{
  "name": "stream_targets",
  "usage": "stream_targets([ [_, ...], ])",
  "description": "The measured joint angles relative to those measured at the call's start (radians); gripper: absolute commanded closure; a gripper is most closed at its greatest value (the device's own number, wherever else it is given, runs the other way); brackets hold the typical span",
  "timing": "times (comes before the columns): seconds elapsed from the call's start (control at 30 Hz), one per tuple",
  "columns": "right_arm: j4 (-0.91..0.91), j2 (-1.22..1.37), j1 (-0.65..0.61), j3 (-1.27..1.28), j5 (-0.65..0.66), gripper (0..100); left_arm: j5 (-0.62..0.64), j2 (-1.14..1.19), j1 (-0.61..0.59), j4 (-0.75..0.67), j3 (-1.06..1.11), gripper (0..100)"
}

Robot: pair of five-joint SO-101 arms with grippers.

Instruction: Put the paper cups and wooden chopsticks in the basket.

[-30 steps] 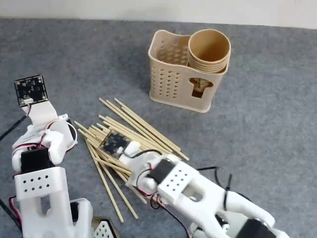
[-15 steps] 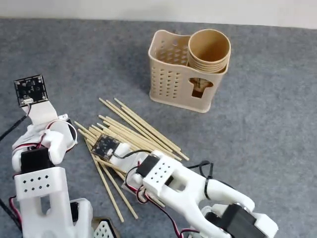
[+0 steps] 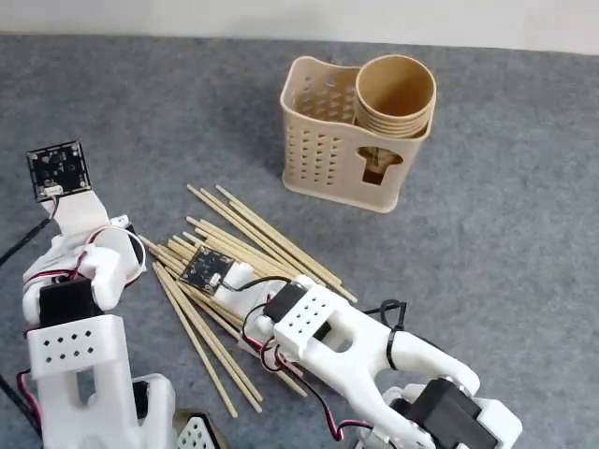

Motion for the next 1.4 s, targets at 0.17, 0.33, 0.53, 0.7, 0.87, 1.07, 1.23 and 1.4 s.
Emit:
stream_targets([
  [0.17, 0.049, 0.002, 0.005, -0.044, 0.0, 99.4, 0.0, 0.0, 0.0, 0.0, 0.0, 97],
  [0.33, 0.091, 0.002, 0.005, -0.06, 0.0, 99.4, 0.0, 0.0, 0.0, 0.0, 0.0, 97],
  [0.53, 0.098, -0.13, 0.06, -0.06, 0.0, 99.4, 0.0, 0.0, 0.0, 0.0, 0.0, 97],
  [0.7, 0.121, -0.304, 0.14, -0.041, 0.0, 99.4, 0.0, 0.0, 0.0, 0.0, 0.0, 97],
  [0.87, 0.123, -0.451, 0.184, 0.005, 0.0, 99.4, 0.0, 0.0, 0.0, 0.0, 0.0, 97],
  [1.07, 0.123, -0.623, 0.233, 0.014, 0.0, 99.4, 0.0, 0.0, 0.0, 0.0, 0.0, 97],
  [1.23, 0.123, -0.747, 0.264, 0.014, 0.0, 99.4, 0.0, 0.0, 0.0, 0.0, 0.0, 97],
  [1.4, 0.107, -0.885, 0.276, 0.014, 0.0, 99.4, 0.0, 0.0, 0.0, 0.0, 0.002, 97],
])
